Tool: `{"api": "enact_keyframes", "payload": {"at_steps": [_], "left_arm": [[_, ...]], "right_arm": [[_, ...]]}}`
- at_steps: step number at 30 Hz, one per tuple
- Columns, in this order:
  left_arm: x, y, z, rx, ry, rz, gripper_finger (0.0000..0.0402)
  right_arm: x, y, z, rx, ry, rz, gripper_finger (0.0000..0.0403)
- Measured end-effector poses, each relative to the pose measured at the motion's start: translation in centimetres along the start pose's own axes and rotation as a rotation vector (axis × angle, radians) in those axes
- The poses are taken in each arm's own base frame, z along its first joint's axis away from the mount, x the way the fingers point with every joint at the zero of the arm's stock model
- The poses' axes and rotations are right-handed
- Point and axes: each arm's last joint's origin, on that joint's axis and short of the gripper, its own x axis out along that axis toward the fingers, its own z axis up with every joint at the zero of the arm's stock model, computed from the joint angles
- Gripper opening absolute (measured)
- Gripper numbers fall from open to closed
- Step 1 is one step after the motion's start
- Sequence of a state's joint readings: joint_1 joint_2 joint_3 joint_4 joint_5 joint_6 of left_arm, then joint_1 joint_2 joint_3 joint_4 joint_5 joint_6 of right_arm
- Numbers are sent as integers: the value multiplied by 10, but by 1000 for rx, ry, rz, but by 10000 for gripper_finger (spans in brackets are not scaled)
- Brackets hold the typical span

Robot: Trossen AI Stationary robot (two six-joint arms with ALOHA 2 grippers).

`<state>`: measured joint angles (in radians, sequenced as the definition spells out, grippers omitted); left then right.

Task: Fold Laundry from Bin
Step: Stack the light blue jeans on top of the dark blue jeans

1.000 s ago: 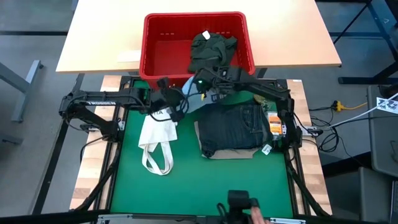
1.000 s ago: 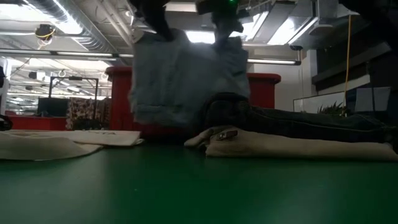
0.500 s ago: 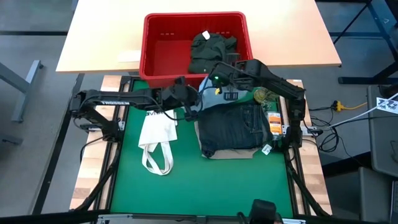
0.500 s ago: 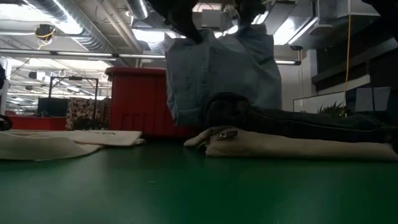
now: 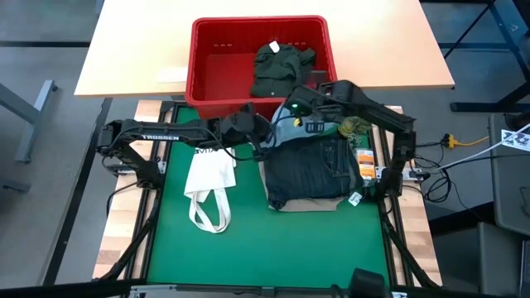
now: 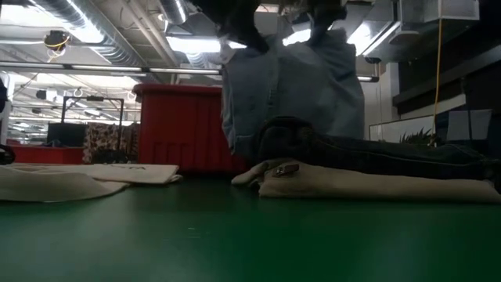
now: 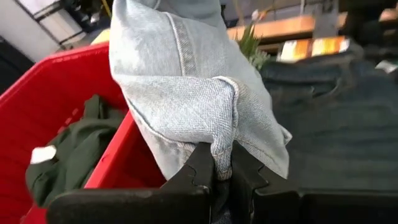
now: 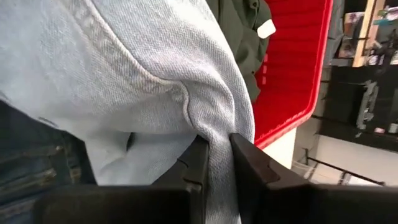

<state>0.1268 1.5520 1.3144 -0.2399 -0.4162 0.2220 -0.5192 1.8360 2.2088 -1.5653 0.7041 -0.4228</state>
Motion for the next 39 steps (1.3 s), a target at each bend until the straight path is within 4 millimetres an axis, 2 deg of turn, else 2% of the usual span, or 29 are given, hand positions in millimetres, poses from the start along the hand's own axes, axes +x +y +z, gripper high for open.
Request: {"api": "enact_keyframes", "payload": {"at_steps": [4, 7, 14, 17, 24, 28, 34, 39], "left_arm": [[4, -2, 5, 3, -64, -31, 12], [10, -6, 4, 13, -66, -48, 12], [31, -29, -7, 29, -33, -127, 12], [29, -43, -8, 53, -21, -173, 12], [15, -70, -7, 105, -12, -243, 13], [17, -86, -14, 119, 28, -292, 14], [20, -109, -21, 150, 43, -346, 15], [15, -122, -21, 169, 38, -375, 15]], "right_arm": [[-13, -1, -23, 46, -17, 20, 44], [-14, 7, -40, 65, -7, 64, 44], [4, 48, -78, 73, 94, 186, 44], [10, 67, -88, 36, 117, 252, 44], [3, 100, -91, 14, 110, 384, 44], [-1, 122, -90, -45, 115, 418, 44], [3, 159, -94, -94, 154, 432, 44], [2, 185, -97, -126, 147, 468, 51]]}}
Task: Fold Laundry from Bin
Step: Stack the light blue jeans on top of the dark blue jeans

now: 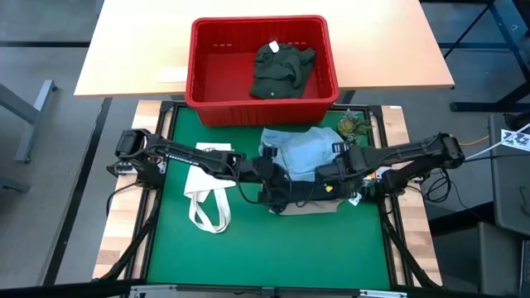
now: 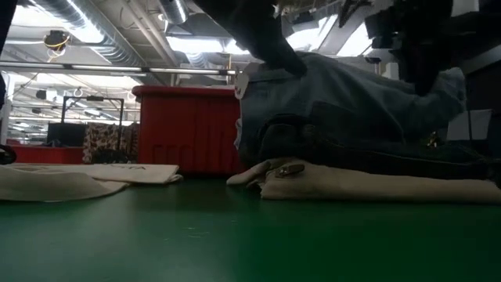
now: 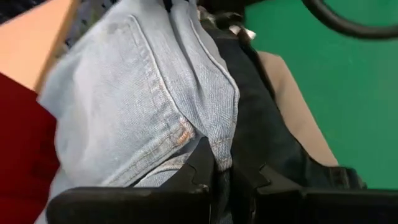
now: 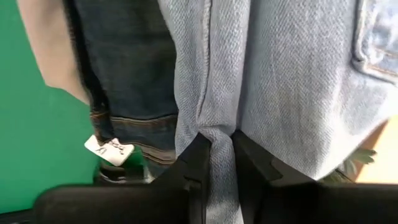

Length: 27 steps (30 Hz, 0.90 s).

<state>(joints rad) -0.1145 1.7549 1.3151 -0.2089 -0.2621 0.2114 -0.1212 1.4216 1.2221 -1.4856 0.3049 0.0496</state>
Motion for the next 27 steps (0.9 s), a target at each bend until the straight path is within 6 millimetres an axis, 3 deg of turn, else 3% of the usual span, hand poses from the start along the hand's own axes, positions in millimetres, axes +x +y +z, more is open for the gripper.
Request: {"api": "enact_keyframes", "payload": {"at_steps": [13, 19, 27], "left_arm": [[21, -36, -9, -101, 40, -77, 22], [17, -45, -9, -89, 42, -125, 85], [11, -53, -5, -78, 26, -219, 176]], "right_arm": [[-4, 34, -3, -116, -27, 21, 75], [-4, 37, -8, -87, 34, 114, 140], [-4, 37, -10, -90, 57, 113, 227]]}}
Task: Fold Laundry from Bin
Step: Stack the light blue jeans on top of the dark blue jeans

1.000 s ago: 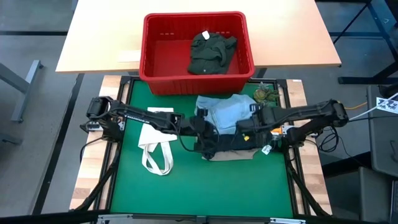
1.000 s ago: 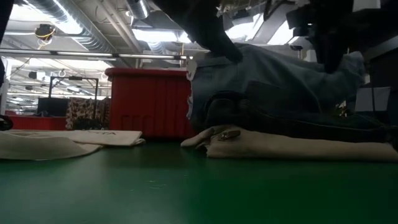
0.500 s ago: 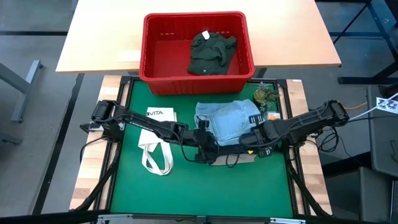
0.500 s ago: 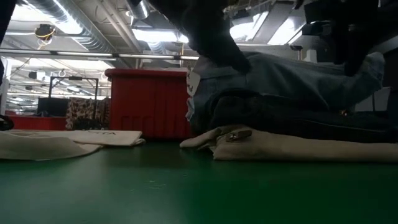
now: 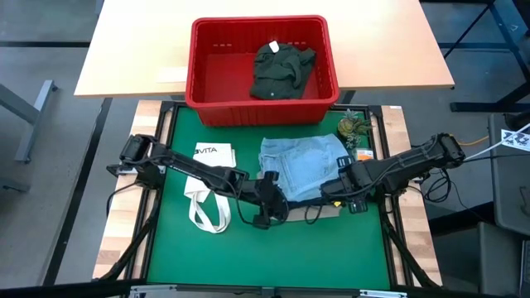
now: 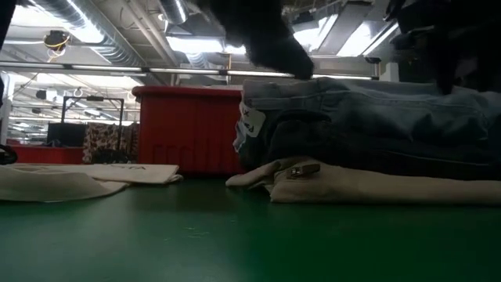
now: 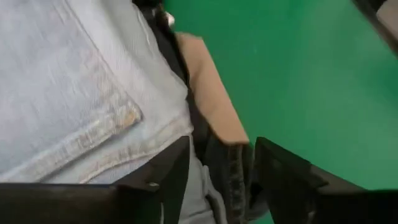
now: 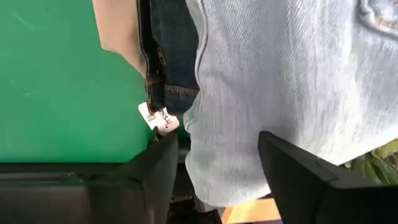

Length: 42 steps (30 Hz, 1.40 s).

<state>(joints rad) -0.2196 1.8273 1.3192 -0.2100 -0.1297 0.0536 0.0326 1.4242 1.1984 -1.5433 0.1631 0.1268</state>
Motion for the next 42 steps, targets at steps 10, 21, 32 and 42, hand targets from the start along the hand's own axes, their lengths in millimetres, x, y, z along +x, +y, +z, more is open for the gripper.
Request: {"api": "enact_keyframes", "payload": {"at_steps": [10, 21, 32, 42], "left_arm": [[-21, 18, 36, -33, -120, 170, 168], [-19, 42, 30, -71, -74, 210, 135], [19, 21, -11, -93, 114, 98, 105], [53, 5, -37, -66, 214, 48, 83]], "right_arm": [[-19, -3, -2, -99, -47, 28, 238], [-29, -13, 6, 46, -183, -298, 239], [64, 6, 1, 27, -6, -161, 239], [93, 11, -3, 26, -9, -131, 239]]}}
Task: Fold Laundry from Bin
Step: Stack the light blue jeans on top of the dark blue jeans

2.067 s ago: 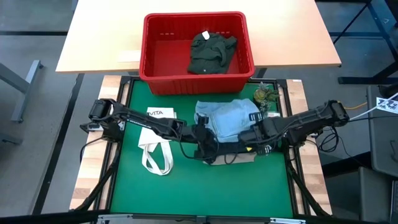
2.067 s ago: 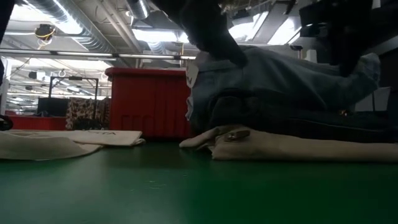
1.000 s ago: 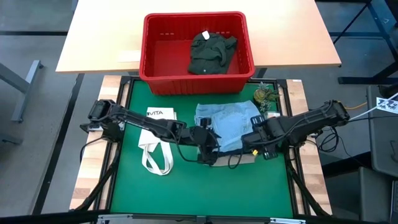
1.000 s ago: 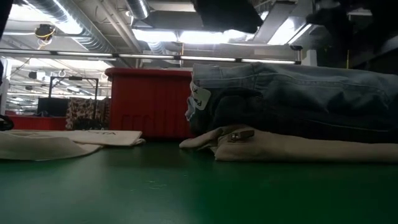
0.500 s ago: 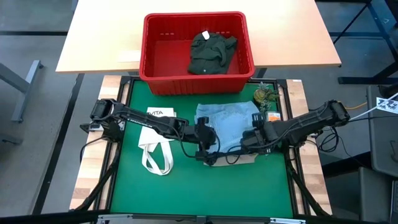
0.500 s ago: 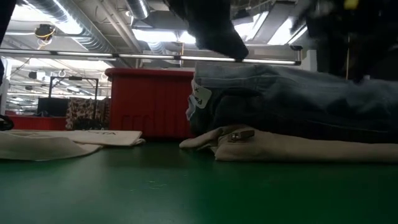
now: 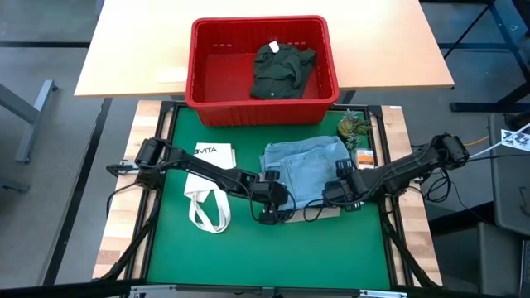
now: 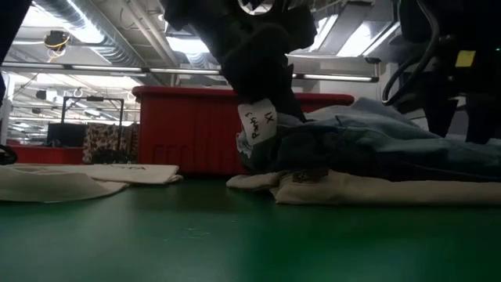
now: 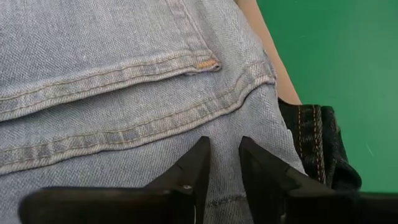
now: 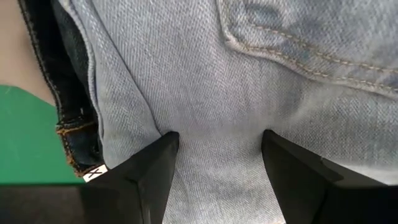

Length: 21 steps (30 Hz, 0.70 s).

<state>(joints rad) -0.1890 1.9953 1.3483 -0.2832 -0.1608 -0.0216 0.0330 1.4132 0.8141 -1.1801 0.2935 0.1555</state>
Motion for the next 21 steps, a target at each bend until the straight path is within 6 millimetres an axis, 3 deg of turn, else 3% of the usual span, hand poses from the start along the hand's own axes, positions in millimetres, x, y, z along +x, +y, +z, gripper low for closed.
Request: {"api": "enact_keyframes", "payload": {"at_steps": [5, 9, 13, 21], "left_arm": [[-4, 1, 1, 2, -8, 2, 73], [-11, 2, 3, 16, -19, 15, 65], [-22, 4, 6, 22, -23, 44, 59], [-66, 16, 24, -6, -151, 65, 50]], "right_arm": [[-1, 0, 0, -6, 6, -1, 239], [-14, -4, 1, -12, 26, -16, 239], [-37, -13, 0, -47, 19, -44, 239], [-84, -30, -1, -29, -170, -126, 239]]}}
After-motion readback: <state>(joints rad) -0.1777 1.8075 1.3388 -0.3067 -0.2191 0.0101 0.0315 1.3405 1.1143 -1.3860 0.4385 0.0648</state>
